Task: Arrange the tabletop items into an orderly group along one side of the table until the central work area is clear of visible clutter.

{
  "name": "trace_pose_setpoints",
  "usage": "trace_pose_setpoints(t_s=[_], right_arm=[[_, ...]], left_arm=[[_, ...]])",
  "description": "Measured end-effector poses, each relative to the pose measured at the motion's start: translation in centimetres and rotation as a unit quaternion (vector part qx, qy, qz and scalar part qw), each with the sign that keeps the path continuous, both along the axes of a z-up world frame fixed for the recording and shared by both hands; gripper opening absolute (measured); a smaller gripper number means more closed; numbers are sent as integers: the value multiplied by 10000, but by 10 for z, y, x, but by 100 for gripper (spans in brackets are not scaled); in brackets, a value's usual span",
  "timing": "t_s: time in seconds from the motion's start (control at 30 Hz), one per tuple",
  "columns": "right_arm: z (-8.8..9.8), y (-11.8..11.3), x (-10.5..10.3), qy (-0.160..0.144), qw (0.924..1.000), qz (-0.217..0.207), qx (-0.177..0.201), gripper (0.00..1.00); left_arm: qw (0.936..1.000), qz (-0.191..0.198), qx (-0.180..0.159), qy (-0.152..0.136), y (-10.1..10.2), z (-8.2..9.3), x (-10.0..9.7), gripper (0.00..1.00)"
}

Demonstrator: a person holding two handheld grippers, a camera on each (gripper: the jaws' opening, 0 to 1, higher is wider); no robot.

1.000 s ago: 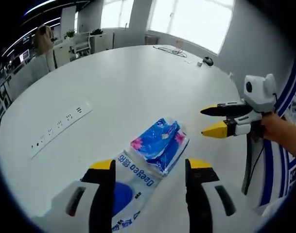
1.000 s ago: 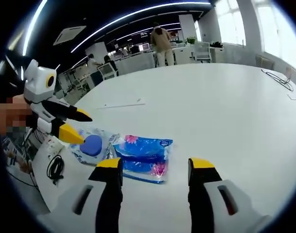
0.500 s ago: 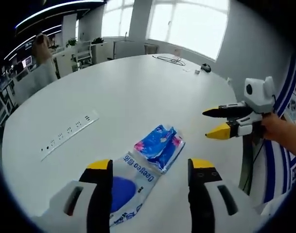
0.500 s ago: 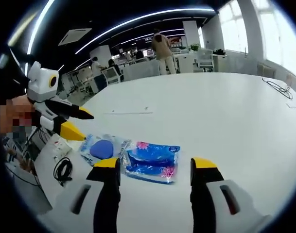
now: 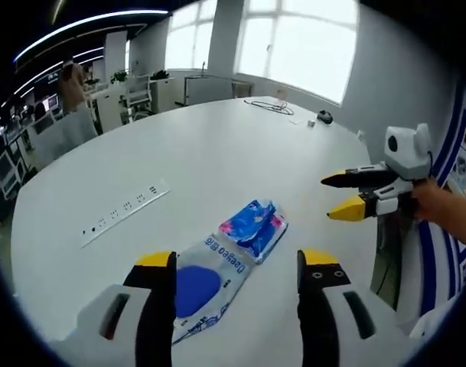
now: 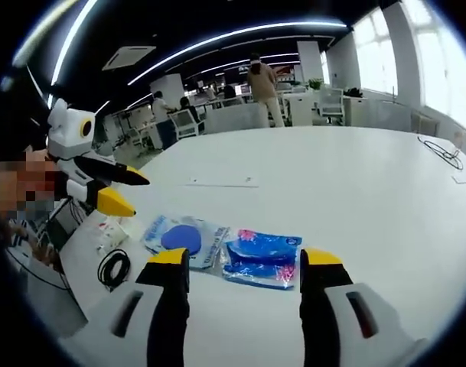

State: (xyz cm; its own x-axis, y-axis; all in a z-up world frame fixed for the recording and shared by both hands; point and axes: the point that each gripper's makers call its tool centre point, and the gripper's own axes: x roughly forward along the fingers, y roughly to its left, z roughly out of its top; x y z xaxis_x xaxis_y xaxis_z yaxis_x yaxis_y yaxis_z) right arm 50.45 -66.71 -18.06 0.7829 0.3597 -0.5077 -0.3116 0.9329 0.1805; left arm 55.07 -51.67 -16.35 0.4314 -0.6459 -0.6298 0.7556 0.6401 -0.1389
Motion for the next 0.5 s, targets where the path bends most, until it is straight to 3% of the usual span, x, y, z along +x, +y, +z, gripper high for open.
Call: trace_pose_setpoints(t_s=[0.5], right_arm=[[19,68,-25,-145,9991,401,76,56]], left_arm=[[9990,305,-174,-288,70,36,-29,65]])
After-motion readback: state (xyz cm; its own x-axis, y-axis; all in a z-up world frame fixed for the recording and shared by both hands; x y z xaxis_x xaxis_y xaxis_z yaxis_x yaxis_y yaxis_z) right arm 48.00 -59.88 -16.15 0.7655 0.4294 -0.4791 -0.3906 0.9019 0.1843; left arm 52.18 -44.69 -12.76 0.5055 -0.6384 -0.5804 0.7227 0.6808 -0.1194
